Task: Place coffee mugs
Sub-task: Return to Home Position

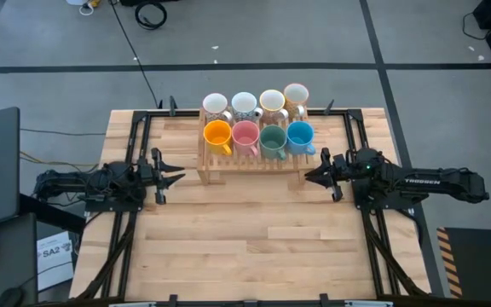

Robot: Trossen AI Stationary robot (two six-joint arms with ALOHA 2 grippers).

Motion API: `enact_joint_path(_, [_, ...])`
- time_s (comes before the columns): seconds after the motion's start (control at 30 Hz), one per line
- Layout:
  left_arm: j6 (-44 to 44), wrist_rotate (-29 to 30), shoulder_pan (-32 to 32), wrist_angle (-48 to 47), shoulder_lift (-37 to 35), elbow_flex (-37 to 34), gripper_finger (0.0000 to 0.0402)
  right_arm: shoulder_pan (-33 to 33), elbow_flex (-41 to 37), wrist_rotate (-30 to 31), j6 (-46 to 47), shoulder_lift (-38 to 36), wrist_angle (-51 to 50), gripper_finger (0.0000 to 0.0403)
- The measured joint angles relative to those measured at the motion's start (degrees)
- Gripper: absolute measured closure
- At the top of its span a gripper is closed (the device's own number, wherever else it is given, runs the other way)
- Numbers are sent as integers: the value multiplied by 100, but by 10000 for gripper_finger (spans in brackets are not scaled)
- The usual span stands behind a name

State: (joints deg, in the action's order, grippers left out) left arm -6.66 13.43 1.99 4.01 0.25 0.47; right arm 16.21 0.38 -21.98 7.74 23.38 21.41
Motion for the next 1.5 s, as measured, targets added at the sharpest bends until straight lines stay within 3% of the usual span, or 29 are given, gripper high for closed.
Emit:
enact_joint_path(0.67, [-7, 0, -1, -33, 11, 0, 308, -15, 0, -11, 119, -13, -13, 344])
enact_joint_path(1.5, [-1, 11, 1, 153, 11, -4, 308, -668, 0, -15, 115, -295, -11, 344])
